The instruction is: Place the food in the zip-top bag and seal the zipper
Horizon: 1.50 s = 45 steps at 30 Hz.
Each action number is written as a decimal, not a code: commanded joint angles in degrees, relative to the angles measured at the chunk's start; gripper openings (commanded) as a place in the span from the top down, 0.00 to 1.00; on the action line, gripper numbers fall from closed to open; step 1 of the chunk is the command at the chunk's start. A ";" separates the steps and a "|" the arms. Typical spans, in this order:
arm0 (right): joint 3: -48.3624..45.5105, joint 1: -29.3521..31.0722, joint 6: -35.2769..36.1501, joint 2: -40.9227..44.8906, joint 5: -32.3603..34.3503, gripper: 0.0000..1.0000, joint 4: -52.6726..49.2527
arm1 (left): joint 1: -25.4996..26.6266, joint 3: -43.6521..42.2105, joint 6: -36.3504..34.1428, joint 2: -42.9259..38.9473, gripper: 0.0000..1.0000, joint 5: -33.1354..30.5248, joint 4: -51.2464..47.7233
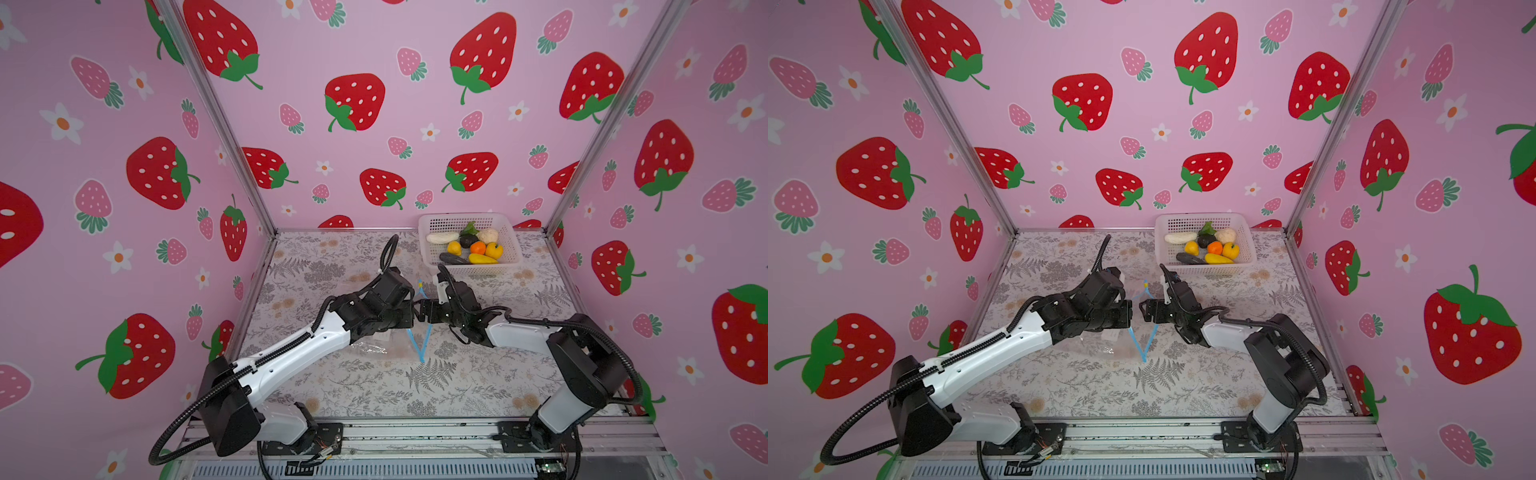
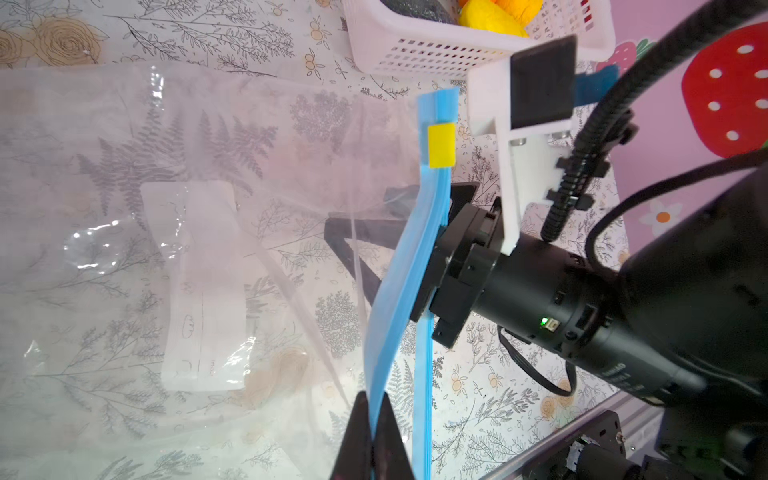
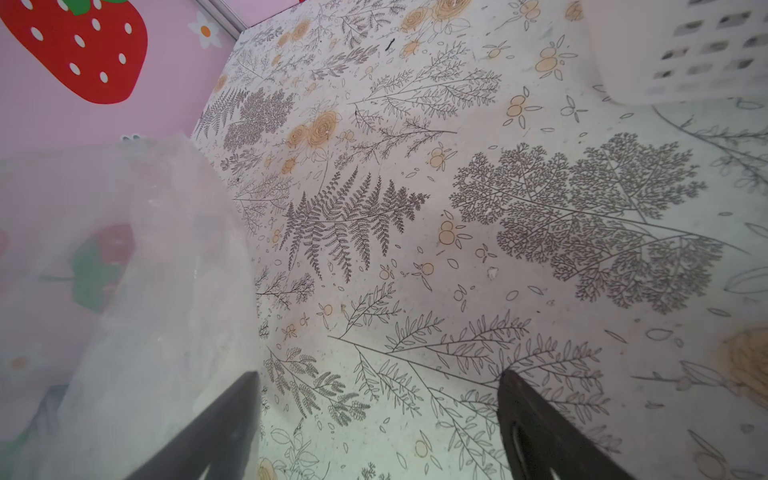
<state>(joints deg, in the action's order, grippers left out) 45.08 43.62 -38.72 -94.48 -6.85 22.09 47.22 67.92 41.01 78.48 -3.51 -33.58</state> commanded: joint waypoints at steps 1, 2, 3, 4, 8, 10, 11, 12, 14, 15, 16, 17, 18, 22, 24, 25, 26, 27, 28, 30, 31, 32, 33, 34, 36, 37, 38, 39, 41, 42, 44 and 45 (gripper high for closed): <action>1.75 0.23 0.59 0.03 0.61 0.10 -1.97 | -0.45 -0.77 1.41 -0.69 1.00 -1.62 -1.34; 1.95 0.41 1.19 0.61 0.24 0.10 -2.35 | -0.57 -0.64 1.68 -0.65 1.00 -1.89 -1.61; 1.86 0.71 1.66 1.14 -0.11 0.09 -2.39 | -0.80 -0.60 1.91 -0.57 1.00 -2.07 -1.73; 1.50 1.06 2.34 2.05 -0.95 0.09 -2.00 | -0.86 -0.36 2.21 -0.31 1.00 -2.27 -1.96; -2.51 1.87 4.70 6.12 -3.70 0.09 1.59 | -1.20 0.48 4.57 1.16 1.00 -3.38 -2.90; -3.94 1.93 5.77 8.64 -4.68 0.09 1.36 | -1.50 0.75 5.04 1.74 1.00 -4.00 -3.39; -4.55 1.97 6.36 10.13 -5.22 0.09 0.98 | -1.74 1.02 5.23 1.91 1.00 -4.37 -3.87; -4.89 1.93 6.88 11.55 -5.21 0.09 -0.05 | -1.95 1.20 5.22 2.02 1.00 -4.48 -4.05; -5.96 1.88 7.71 15.26 -3.57 0.10 -2.41 | -2.46 1.42 5.31 1.73 1.00 -5.13 -4.14; -6.34 1.91 8.07 16.65 -2.45 0.10 -3.21 | -2.68 1.45 5.43 1.52 1.00 -5.42 -4.15; -6.36 1.53 8.53 17.92 -0.76 0.12 -4.76 | -2.88 1.55 5.52 1.42 1.00 -5.70 -3.96; -5.76 0.76 9.15 18.73 0.68 0.14 -6.41 | -3.12 1.64 5.57 1.33 1.00 -5.89 -3.76; -4.83 -0.37 10.03 18.97 1.59 0.16 -7.87 | -3.27 1.75 5.57 1.33 1.00 -5.85 -3.49; 5.09 -7.45 15.30 15.08 7.15 0.25 -16.50 | -4.21 3.14 5.34 2.43 1.00 -5.90 -3.51; 10.75 -10.63 18.14 10.43 11.12 0.27 -19.03 | -4.82 3.75 5.02 3.06 1.00 -5.57 -3.42; 14.88 -12.86 18.97 6.72 12.13 0.30 -20.63 | -5.03 4.01 4.75 3.38 1.00 -5.17 -3.20; 18.98 -14.95 19.25 3.04 12.62 0.31 -22.43 | -5.32 4.21 4.34 3.65 1.00 -4.83 -2.87; 22.17 -16.39 19.90 0.05 12.91 0.32 -23.16 | -5.70 4.49 4.10 3.99 1.00 -4.46 -2.81; 25.78 -17.65 20.62 -3.42 13.55 0.32 -24.22 | -5.95 4.89 3.84 4.26 1.00 -4.05 -2.72; 33.21 -19.96 21.99 -9.10 14.62 0.32 -27.37 | -6.43 5.53 3.20 4.82 1.00 -3.44 -2.73; 37.46 -20.86 22.64 -12.19 15.45 0.32 -29.68 | -6.73 5.70 3.00 5.00 1.00 -3.15 -2.72; 41.04 -21.74 23.20 -14.81 16.13 0.33 -31.37 | -6.97 5.82 2.81 5.23 1.00 -2.74 -2.53; 43.31 -22.39 23.84 -16.56 16.30 0.33 -32.20 | -7.16 5.78 2.60 5.29 1.00 -2.34 -2.35; 46.12 -23.05 24.50 -18.79 16.59 0.33 -33.31 | -7.32 5.74 2.42 5.58 1.00 -2.08 -2.28; 52.02 -24.07 25.94 -22.90 16.38 0.33 -37.33 | -7.87 5.72 2.16 5.99 1.00 -1.31 -2.04; 55.61 -24.42 26.68 -25.26 16.78 0.33 -39.99 | -8.15 5.73 2.06 6.23 1.00 -0.87 -1.93; 58.38 -24.67 27.38 -27.18 16.96 0.33 -42.39 | -8.35 5.82 2.01 6.51 1.00 -0.52 -1.73; 60.14 -24.80 28.04 -28.48 16.73 0.33 -43.87 | -8.48 5.81 1.81 6.67 1.00 -0.24 -1.64; 63.11 -25.07 28.75 -30.86 16.09 0.34 -46.52 | -8.76 5.81 1.70 7.08 1.00 0.12 -1.22; 64.32 -25.07 29.15 -31.98 15.62 0.34 -47.69 | -8.81 5.82 1.68 7.22 1.00 0.32 -1.09; 67.32 -25.07 29.53 -34.13 15.17 0.35 -51.04 | -8.92 5.82 1.59 7.66 1.00 0.82 -0.66; 68.02 -25.07 29.80 -34.72 15.13 0.35 -52.06 | -9.08 5.90 1.55 7.80 1.00 1.00 -0.53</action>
<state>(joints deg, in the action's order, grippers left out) 110.28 18.48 -11.51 -127.79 8.47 -22.17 38.48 71.31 43.09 85.58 -3.31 -34.96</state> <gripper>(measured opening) 0.650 0.052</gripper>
